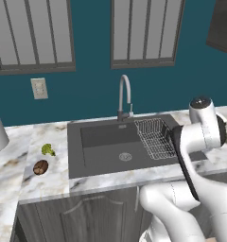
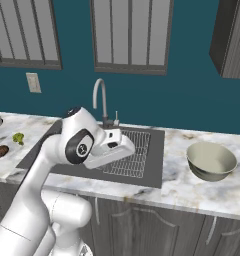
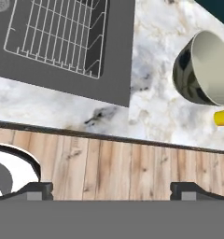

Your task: Remove the broccoli and potato from the sink. Then move the bowl and cup from the counter to the sink for washing.

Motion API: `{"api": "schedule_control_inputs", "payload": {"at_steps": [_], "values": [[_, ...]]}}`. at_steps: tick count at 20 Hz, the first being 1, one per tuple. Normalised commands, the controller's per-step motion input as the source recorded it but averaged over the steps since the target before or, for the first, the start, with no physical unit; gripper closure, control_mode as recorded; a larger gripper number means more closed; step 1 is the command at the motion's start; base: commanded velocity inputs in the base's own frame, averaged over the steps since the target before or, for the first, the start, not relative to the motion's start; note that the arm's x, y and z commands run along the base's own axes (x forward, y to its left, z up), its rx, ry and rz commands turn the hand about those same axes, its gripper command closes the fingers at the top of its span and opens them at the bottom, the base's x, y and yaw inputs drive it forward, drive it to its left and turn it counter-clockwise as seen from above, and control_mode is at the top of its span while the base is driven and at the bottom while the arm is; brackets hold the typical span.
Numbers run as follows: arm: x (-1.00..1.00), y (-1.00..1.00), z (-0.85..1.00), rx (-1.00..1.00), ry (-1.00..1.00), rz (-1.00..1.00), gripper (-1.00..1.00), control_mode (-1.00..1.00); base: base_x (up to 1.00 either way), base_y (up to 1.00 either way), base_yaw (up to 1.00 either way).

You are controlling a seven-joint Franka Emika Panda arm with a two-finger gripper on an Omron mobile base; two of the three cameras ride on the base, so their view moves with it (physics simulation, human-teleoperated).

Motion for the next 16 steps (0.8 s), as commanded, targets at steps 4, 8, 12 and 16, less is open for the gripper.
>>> {"api": "schedule_control_inputs", "payload": {"at_steps": [4,8,12,16], "values": [[-0.09,-0.22,0.09,0.00,-0.16,0.00,-1.00,-1.00,0.00,0.00,0.00],[-0.06,-0.16,0.08,0.00,-0.12,0.00,-1.00,-1.00,0.00,0.00,0.00],[-0.06,-0.16,0.07,0.00,-0.15,0.01,-1.00,-1.00,0.00,0.00,0.00],[-0.10,-0.22,0.06,0.00,-0.20,0.01,-1.00,-1.00,0.00,0.00,0.00]]}}
